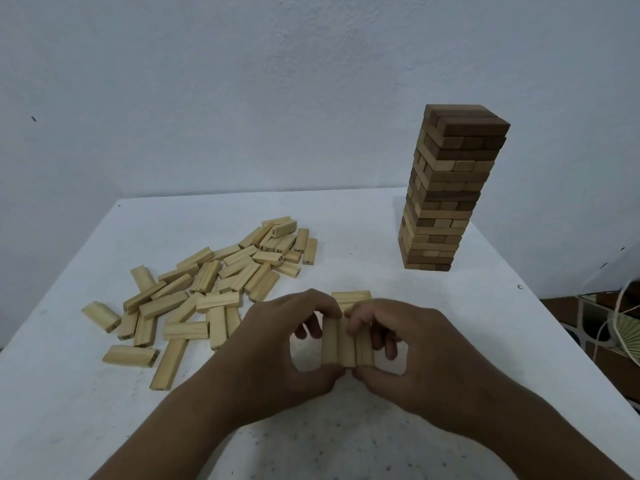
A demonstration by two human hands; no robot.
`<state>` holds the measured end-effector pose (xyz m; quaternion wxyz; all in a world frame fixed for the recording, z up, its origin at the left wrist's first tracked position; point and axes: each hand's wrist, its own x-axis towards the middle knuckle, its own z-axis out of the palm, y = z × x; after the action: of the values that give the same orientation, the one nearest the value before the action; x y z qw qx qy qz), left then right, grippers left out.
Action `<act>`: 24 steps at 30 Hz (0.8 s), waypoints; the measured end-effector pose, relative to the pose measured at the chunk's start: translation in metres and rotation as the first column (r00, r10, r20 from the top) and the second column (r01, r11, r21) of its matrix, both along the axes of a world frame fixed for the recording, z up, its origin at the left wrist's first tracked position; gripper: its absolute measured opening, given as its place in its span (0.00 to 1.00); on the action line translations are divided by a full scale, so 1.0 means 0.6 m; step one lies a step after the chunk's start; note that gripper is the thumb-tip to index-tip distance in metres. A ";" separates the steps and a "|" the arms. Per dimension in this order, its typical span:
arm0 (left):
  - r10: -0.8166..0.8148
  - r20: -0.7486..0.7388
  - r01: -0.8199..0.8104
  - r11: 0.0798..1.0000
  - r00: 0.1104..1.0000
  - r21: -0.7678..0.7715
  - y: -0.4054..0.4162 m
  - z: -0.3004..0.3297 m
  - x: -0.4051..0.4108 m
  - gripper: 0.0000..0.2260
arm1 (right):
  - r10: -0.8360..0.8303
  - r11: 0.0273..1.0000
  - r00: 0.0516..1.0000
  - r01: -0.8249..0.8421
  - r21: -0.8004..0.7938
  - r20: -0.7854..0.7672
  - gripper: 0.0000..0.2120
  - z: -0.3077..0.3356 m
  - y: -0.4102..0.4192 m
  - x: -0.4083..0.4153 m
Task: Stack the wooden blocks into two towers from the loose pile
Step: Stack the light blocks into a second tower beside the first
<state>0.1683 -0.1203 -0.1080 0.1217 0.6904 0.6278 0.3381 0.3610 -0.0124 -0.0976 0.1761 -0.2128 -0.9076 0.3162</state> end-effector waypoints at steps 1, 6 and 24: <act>0.025 0.007 -0.026 0.999 1.000 0.030 0.004 -0.002 0.002 0.21 | -0.012 1.000 1.000 0.012 0.012 -0.006 0.15 0.003 0.006 -0.001; 0.135 0.044 -0.138 0.986 0.990 0.093 0.030 -0.018 0.013 0.23 | -0.074 0.997 0.997 0.074 0.031 0.007 0.16 0.005 0.045 -0.013; 0.211 0.058 -0.210 0.978 0.976 -0.021 0.046 -0.046 0.004 0.41 | -0.096 0.995 0.995 0.095 -0.011 -0.033 0.27 -0.019 0.075 -0.010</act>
<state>0.1710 -0.0930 -0.1353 0.1091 0.6088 0.6958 0.3651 0.3551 0.0329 -0.1088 0.2054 -0.2514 -0.8918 0.3153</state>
